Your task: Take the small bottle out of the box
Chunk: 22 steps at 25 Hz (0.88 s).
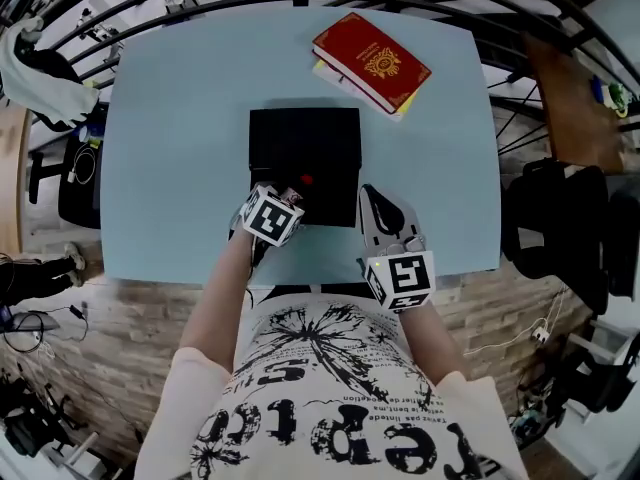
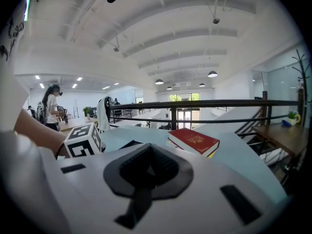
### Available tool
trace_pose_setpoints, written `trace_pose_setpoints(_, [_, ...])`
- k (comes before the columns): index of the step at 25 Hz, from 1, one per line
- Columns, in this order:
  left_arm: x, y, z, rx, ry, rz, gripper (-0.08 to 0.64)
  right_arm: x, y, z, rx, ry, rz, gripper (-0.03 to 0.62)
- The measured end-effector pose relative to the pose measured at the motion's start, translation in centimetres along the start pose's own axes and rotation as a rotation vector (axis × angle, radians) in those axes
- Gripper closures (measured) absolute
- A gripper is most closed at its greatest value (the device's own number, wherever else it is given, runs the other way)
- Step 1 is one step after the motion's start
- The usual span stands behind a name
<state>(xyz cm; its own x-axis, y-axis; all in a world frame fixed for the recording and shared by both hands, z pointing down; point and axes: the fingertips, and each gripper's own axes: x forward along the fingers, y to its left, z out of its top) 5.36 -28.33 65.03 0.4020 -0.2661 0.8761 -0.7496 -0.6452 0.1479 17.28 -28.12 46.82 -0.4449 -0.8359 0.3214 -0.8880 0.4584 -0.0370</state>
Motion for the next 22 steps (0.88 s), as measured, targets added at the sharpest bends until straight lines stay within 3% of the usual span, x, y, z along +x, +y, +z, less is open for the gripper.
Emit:
trace_pose_setpoints(9, [2.1,-1.0,-0.2,0.099,0.149,-0.038,0.31,-0.4,-0.4,-0.2,-0.003,0.006,-0.043,0.583])
trace_pose_setpoints(12, [3.3,-1.8,-0.8,0.08,0.194,-0.074,0.311,-0.4,-0.7,-0.2,-0.004,0.006,-0.055,0.583])
trace_pose_setpoints(22, [3.4,-1.7,-0.8,0.084,0.167,-0.071,0.328,-0.9,-1.9,-0.4,0.009,0.008,-0.088,0.583])
